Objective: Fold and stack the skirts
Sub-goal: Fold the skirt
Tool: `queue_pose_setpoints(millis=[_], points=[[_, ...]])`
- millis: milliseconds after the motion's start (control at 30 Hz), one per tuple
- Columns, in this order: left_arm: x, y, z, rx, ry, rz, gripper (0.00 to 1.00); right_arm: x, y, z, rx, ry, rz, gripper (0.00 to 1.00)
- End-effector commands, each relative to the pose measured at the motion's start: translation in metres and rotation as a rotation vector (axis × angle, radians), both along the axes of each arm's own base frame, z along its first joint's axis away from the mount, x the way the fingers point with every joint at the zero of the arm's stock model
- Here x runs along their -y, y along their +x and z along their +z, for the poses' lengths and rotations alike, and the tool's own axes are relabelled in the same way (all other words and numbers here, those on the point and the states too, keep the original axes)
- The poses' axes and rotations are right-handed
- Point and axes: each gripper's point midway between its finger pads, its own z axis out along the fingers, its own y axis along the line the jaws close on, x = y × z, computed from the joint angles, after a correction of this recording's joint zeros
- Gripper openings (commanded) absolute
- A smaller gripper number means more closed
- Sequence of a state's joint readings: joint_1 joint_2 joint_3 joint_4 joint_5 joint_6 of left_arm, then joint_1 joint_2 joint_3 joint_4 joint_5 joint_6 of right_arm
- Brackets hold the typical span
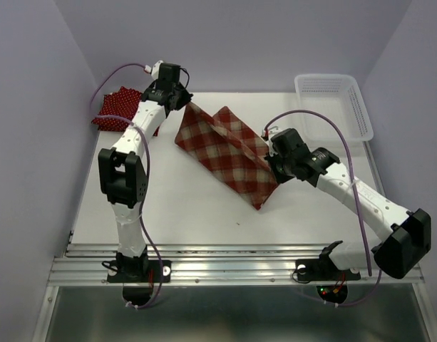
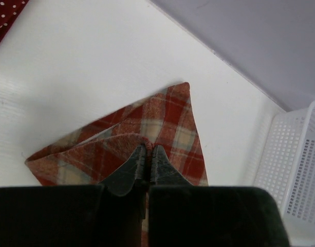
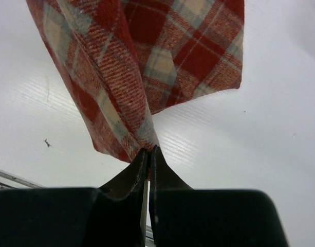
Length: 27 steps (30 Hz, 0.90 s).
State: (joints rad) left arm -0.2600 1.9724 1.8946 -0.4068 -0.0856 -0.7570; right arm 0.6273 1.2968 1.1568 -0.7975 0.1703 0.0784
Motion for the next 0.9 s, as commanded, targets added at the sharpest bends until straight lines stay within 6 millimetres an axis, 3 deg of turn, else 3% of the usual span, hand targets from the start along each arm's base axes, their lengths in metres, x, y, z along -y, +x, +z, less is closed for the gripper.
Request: queue_pose_setpoints(millis=[0, 267, 600, 633, 867], points=[[0.004, 0.025, 0.029, 0.094, 0.005, -0.008, 0.00, 0.010, 0.016, 0.006, 0.016, -0.021, -0.021, 0.01], [0.041, 0.065, 0.018, 0.169, -0.062, -0.076, 0.00, 0.027, 0.058, -0.002, 0.055, 0.020, -0.107, 0.01], [0.074, 0.100, -0.015, 0.213, -0.130, -0.164, 0.00, 0.037, 0.088, -0.027, 0.051, -0.003, -0.122, 0.01], [0.078, 0.104, -0.011, 0.234, -0.140, -0.181, 0.00, 0.037, 0.090, -0.030, 0.048, -0.006, -0.123, 0.01], [0.093, 0.118, -0.048, 0.242, -0.149, -0.218, 0.00, 0.052, 0.111, -0.052, 0.057, -0.036, -0.187, 0.01]])
